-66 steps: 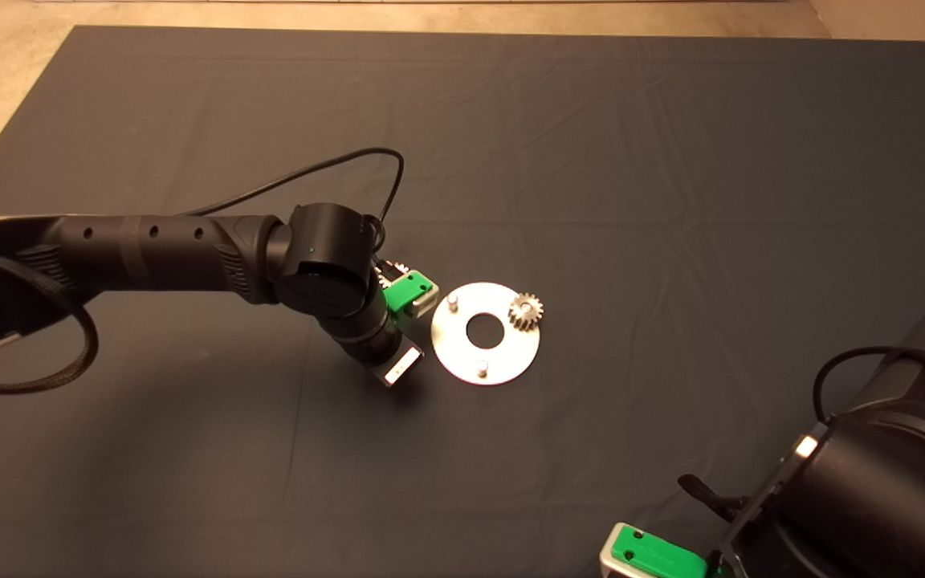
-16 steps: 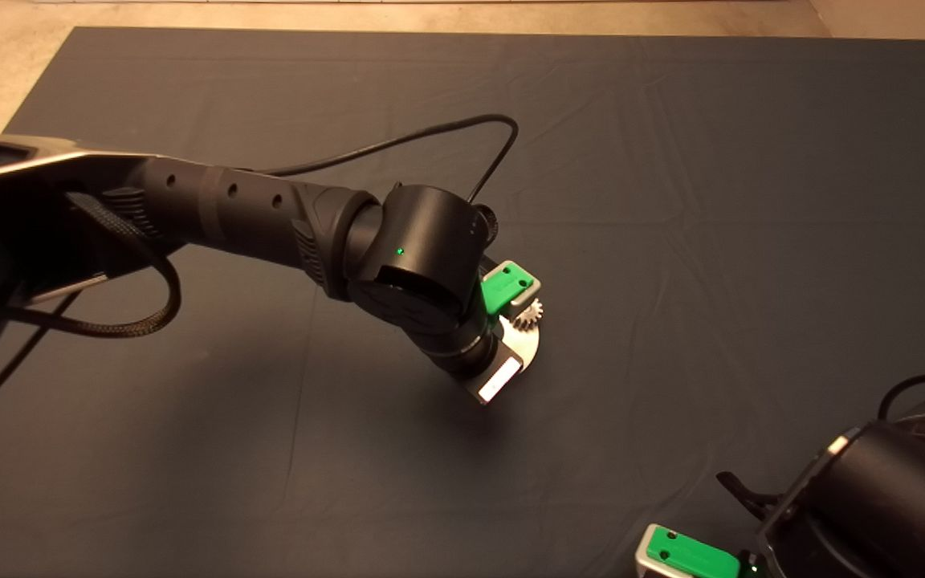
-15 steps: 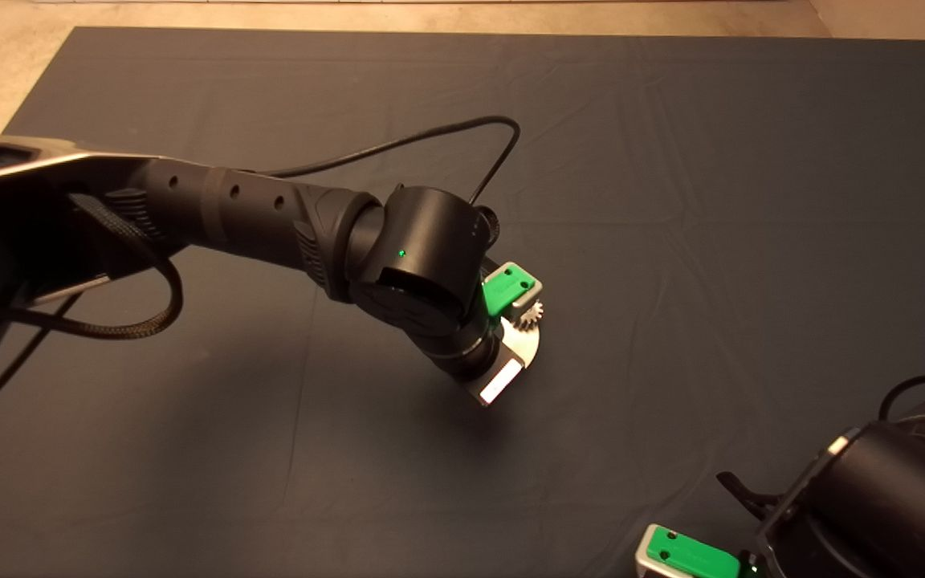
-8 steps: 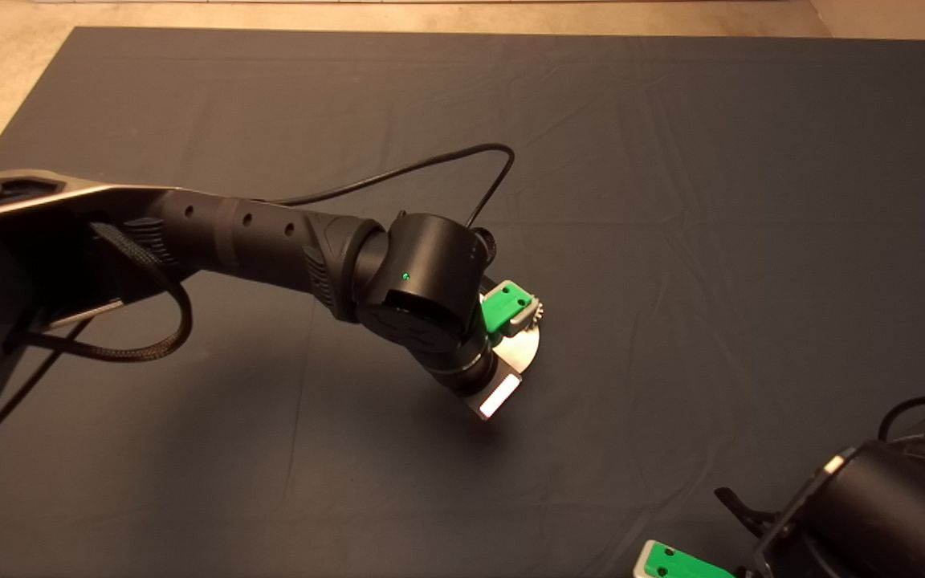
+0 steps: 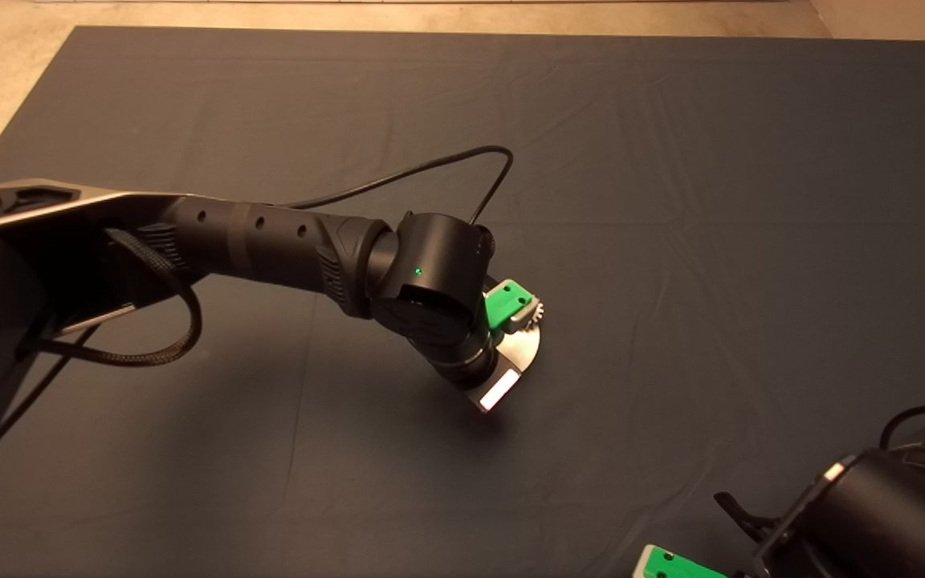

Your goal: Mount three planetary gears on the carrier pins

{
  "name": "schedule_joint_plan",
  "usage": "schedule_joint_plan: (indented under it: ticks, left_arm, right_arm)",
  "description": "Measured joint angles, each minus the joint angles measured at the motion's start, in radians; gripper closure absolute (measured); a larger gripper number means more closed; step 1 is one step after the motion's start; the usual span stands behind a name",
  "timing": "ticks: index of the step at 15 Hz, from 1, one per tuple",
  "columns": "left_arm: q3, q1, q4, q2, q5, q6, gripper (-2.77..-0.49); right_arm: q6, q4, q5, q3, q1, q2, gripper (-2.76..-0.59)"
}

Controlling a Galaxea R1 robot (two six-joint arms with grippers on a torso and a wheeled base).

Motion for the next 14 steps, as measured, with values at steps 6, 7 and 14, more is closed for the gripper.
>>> schedule_joint_plan:
  ticks: [6, 7, 14]
  left_arm:
    - [-0.017, 0.0, 0.007, 0.008, 0.0, 0.013, -0.76]
    - [-0.02, 0.0, 0.008, 0.01, 0.0, 0.016, -0.76]
    - [-0.034, 0.019, 0.037, 0.014, 0.001, 0.023, -0.76]
  right_arm:
    - [0.0, -0.003, 0.0, 0.0, -0.013, 0.0, -1.45]
    - [0.0, -0.003, 0.0, 0.0, -0.013, 0.0, -1.45]
    - [0.0, -0.003, 0.0, 0.0, -0.015, 0.0, -1.45]
